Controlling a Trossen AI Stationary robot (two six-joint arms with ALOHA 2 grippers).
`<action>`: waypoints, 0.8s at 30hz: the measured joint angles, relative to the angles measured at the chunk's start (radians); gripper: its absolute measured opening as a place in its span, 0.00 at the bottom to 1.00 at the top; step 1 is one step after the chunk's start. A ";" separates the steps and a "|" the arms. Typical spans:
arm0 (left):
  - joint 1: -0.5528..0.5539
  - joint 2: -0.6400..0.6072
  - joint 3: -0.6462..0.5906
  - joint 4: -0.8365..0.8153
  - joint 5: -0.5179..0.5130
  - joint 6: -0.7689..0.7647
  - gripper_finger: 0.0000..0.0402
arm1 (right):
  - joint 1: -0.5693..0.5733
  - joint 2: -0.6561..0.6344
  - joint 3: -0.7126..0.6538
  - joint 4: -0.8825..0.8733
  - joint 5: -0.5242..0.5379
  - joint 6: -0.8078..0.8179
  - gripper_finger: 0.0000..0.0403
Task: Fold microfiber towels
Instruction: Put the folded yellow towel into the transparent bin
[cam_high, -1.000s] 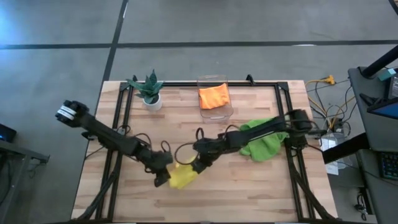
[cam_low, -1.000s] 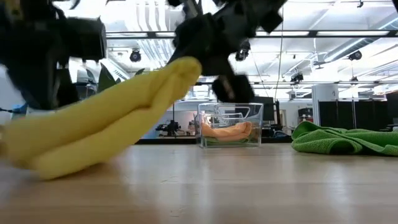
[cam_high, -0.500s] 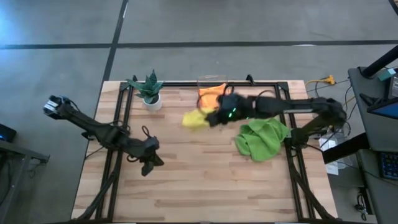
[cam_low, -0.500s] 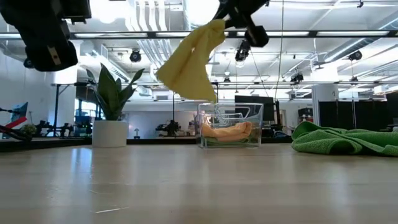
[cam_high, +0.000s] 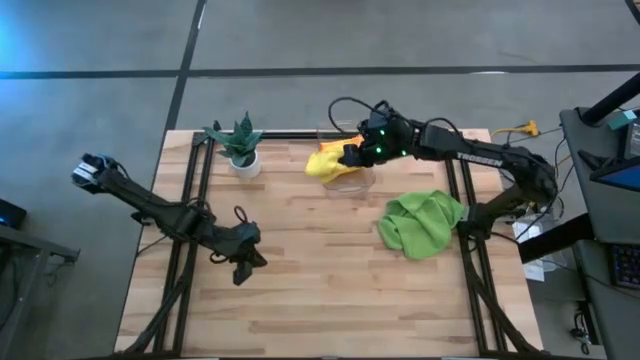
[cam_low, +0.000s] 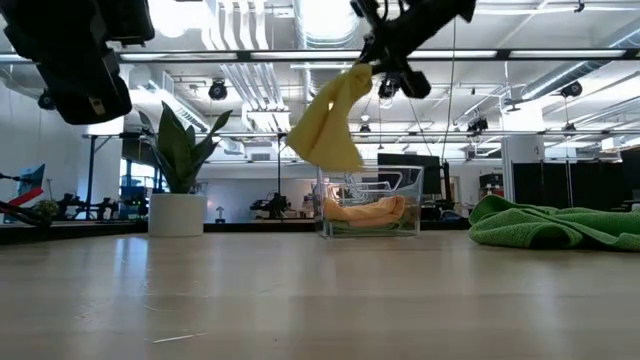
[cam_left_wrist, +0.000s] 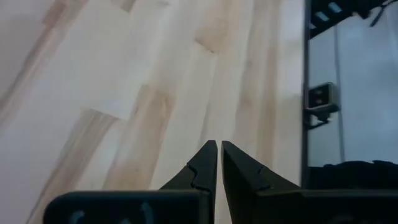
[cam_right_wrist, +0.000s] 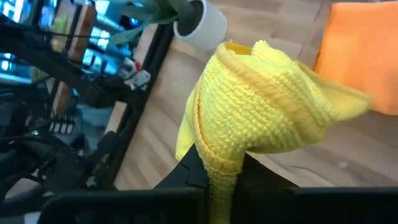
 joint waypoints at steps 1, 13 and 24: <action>0.000 0.016 0.000 0.009 -0.004 0.000 0.02 | -0.017 0.011 0.000 0.006 -0.032 -0.018 0.03; 0.052 0.161 0.002 0.166 -0.001 -0.092 0.02 | -0.133 0.134 0.002 0.218 -0.425 -0.159 0.03; 0.103 0.206 0.006 0.225 0.001 -0.087 0.02 | -0.221 0.190 0.000 -0.166 -0.407 -0.367 0.03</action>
